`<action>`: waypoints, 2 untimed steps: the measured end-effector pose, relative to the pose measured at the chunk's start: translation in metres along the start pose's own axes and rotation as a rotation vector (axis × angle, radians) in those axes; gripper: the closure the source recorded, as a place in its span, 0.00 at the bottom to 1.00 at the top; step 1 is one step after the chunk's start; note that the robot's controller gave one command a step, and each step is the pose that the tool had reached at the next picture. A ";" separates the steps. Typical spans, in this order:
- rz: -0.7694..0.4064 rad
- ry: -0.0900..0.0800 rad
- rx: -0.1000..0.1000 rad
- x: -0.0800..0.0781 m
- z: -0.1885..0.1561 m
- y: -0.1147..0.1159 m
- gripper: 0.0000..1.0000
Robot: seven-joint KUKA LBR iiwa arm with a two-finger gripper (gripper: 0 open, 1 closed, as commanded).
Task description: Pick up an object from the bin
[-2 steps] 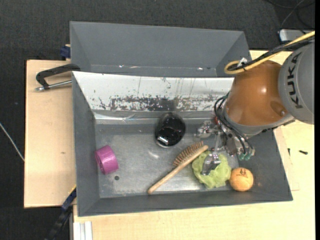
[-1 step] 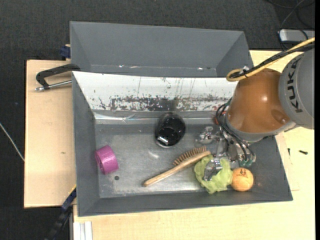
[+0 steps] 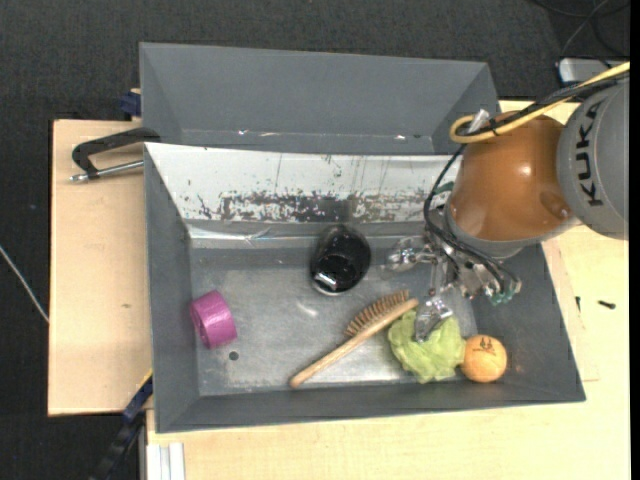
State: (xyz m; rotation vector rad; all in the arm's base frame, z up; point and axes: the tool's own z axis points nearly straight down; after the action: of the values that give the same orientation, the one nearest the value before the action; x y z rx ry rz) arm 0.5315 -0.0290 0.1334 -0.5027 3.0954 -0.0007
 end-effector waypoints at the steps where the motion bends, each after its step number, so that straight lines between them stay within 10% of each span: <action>1: -0.052 0.002 -0.004 -0.011 0.049 -0.003 0.00; 2: -0.321 -0.009 -0.001 -0.008 0.059 0.003 1.00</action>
Offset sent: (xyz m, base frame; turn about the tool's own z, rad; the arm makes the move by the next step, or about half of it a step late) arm 0.0022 0.0017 -0.0634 -0.3238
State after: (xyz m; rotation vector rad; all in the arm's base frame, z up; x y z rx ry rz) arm 0.5384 -0.0238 0.0748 -0.9877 2.9677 0.0015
